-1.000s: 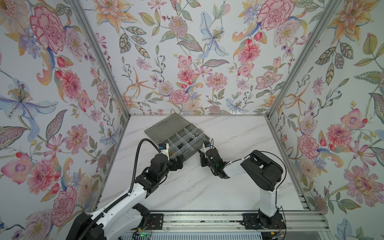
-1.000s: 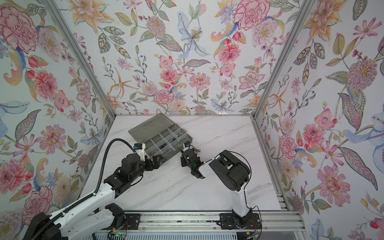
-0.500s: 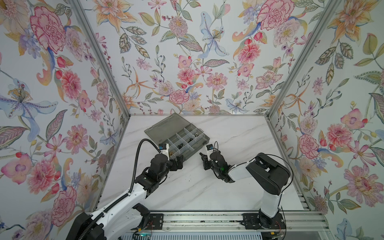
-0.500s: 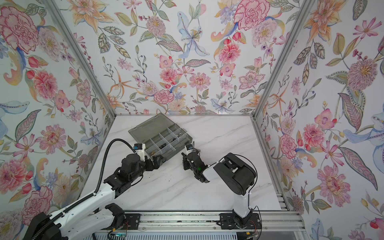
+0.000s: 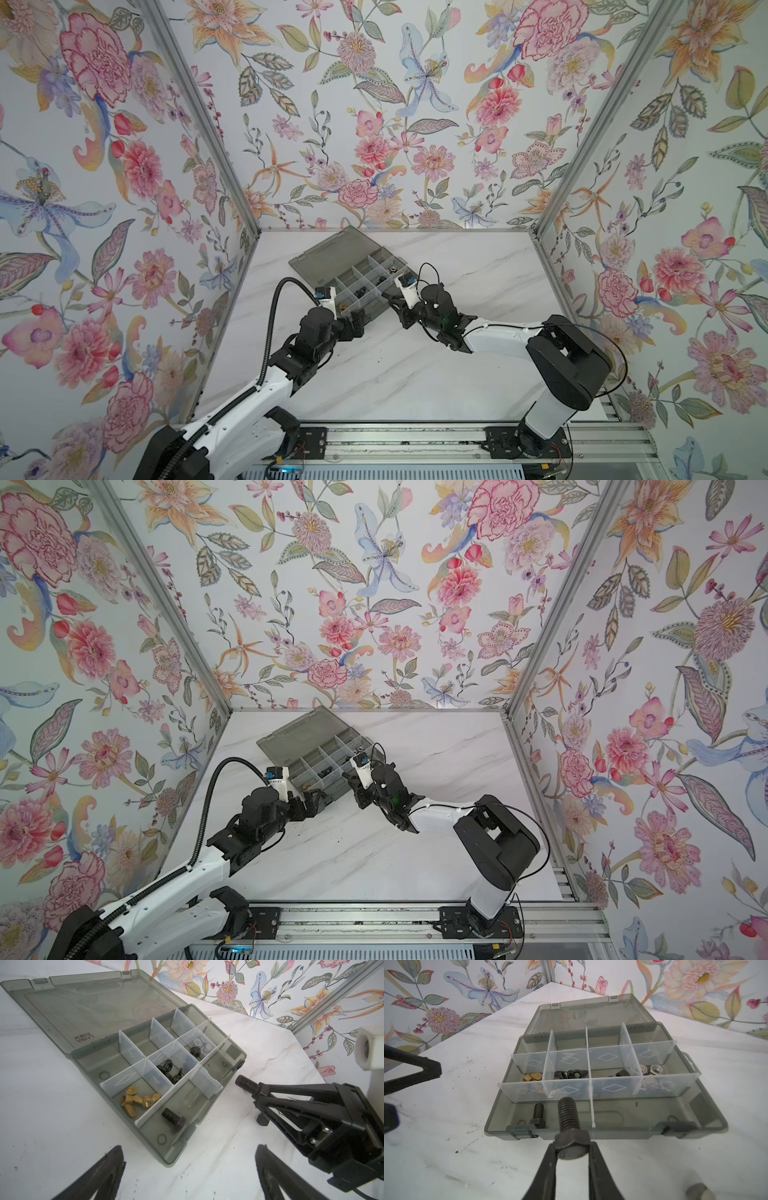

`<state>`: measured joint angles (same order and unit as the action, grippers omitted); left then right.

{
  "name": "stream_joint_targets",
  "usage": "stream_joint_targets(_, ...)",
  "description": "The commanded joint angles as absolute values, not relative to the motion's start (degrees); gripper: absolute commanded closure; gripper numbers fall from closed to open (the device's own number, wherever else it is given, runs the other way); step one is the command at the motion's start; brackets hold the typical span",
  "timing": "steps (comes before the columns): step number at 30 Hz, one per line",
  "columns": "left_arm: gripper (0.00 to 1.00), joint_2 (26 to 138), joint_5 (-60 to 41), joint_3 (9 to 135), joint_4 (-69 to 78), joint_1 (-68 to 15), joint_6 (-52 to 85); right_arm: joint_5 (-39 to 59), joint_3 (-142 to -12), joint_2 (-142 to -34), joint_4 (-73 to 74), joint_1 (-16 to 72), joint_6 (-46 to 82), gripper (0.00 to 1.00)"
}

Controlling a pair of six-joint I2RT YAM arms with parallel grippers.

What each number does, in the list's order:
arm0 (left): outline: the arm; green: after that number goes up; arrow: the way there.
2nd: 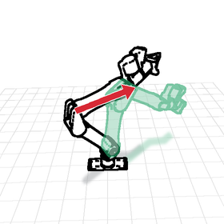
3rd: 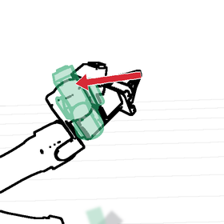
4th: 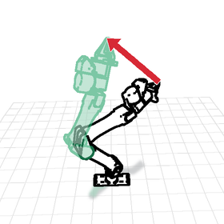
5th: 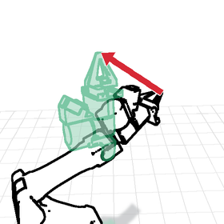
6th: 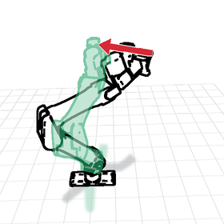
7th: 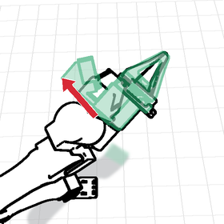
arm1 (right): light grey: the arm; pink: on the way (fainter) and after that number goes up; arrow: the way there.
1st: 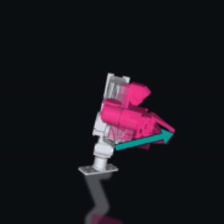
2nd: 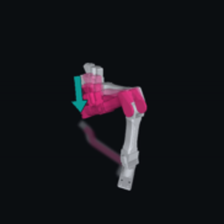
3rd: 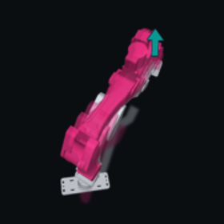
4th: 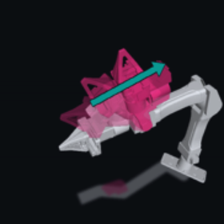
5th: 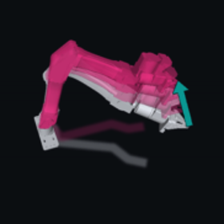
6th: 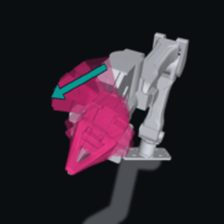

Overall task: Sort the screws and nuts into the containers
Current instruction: 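Lift the dark bolt with the right gripper over the bolt compartment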

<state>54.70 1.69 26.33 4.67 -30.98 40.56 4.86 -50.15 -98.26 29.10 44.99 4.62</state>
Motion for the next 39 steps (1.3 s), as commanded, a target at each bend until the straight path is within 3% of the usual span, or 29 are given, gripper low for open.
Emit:
stream_joint_targets(1,0.01,53.4,1.12,25.14,3.69,-30.04,40.87,9.06,-53.8,-100.81,25.4,45.38,0.61,0.91)
stream_joint_targets(18,0.01,52.83,0.53,24.59,3.58,-29.61,40.7,10.15,-64.59,-111.31,21.5,47.59,-1.57,0.9)
stream_joint_targets(39,0.01,52.99,-0.41,24.44,4.14,-29.44,40.41,6.88,-67.2,-113.88,20.99,47.83,-1.96,0.69)
